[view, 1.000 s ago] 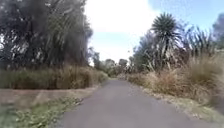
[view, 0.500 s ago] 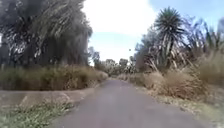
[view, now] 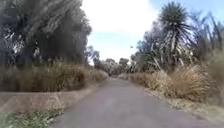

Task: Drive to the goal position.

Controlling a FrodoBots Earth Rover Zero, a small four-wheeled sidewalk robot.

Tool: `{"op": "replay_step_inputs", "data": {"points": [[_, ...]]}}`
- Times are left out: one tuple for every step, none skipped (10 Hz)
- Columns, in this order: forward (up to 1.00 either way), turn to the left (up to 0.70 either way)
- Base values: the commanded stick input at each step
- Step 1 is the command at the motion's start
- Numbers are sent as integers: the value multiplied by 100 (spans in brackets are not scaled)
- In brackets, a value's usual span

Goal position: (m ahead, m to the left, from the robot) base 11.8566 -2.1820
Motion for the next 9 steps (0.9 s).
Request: {"op": "replay_step_inputs", "data": {"points": [[85,0],[85,0],[85,0],[85,0],[85,0],[85,0],[85,0],[85,0],[85,0]]}}
